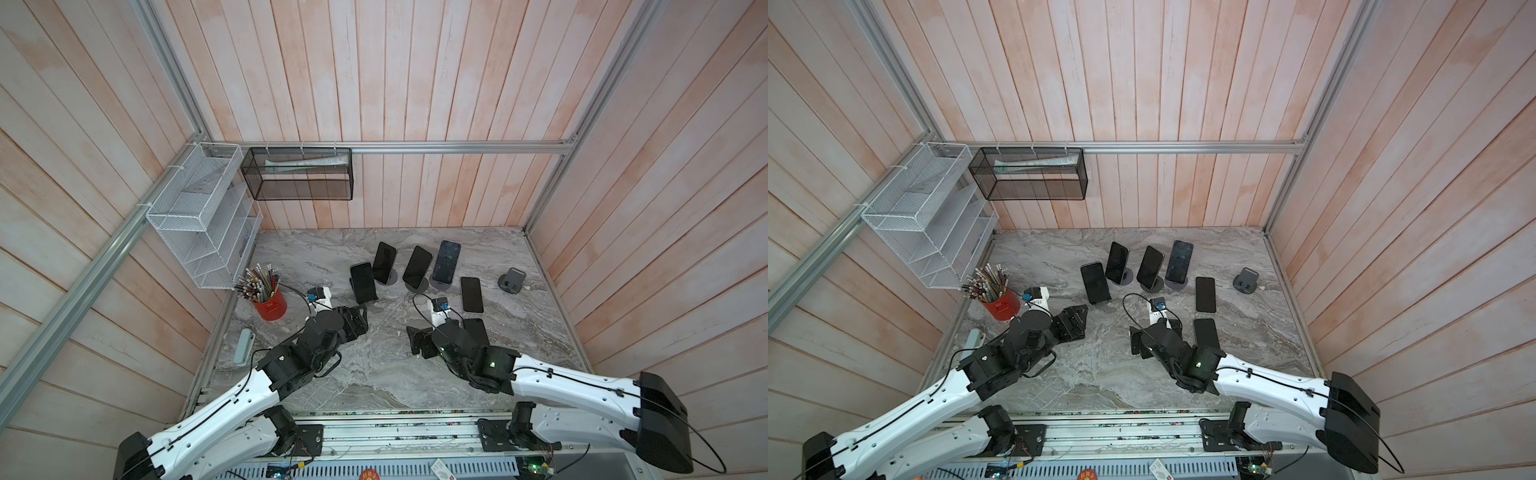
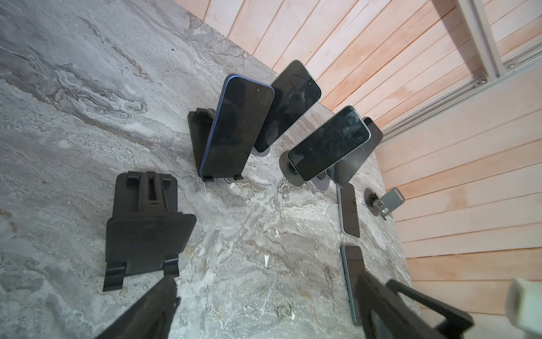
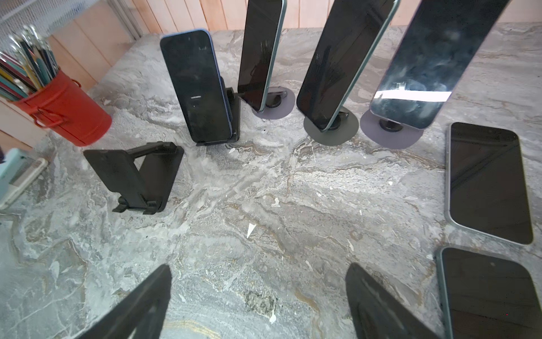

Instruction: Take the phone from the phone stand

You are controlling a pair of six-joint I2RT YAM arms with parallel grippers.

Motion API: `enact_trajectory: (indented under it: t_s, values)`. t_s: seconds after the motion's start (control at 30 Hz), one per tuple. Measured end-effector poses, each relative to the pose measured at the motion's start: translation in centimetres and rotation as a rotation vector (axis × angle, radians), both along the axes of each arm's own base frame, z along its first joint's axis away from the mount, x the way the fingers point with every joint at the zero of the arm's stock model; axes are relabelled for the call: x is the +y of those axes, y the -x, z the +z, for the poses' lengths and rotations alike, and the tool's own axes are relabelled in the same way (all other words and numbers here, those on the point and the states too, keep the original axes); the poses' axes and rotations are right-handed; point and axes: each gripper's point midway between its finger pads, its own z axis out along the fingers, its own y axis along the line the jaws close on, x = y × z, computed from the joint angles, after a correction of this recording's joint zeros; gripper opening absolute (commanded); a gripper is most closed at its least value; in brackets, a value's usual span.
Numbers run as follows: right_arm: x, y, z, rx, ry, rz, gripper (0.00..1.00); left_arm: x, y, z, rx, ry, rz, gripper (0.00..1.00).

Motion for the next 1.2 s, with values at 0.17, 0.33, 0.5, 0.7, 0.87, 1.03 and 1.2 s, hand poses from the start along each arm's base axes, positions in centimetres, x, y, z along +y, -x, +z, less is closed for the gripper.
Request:
enact_trajectory:
  t_s: [0.17, 0.33, 0.5, 0.7, 0.87, 1.03, 1.2]
  values:
    - [2.2, -1.2, -0.6, 0.008, 0.064, 0.016, 0.98, 1.4, 1.5, -1.0, 0.013, 0.018, 0.011, 0.96]
    - [4.5, -2.2, 0.7, -0.008, 0.071, 0.055, 0.98, 2.5, 2.3, 0.2, -0.023, 0.056, 0.020, 0.96]
    - [4.8, -3.5, 1.6, 0.009, 0.034, 0.067, 0.98, 2.9, 2.7, 0.1, -0.020, 0.062, 0.023, 0.96]
    - [3.9, -5.9, 2.1, 0.033, 0.012, 0.061, 0.98, 3.3, 3.1, -1.5, 0.033, 0.040, 0.036, 0.96]
    - [5.1, -7.3, 3.6, 0.035, -0.009, 0.090, 0.98, 3.7, 3.5, -2.2, 0.055, 0.040, 0.047, 0.96]
    - [7.0, -8.8, 4.5, 0.049, -0.041, 0.119, 0.98, 4.1, 3.7, -2.1, 0.053, 0.059, 0.063, 0.96]
    - [8.5, -10.3, 4.2, 0.059, -0.040, 0.120, 0.98, 5.0, 3.8, -2.7, 0.062, 0.065, 0.113, 0.96]
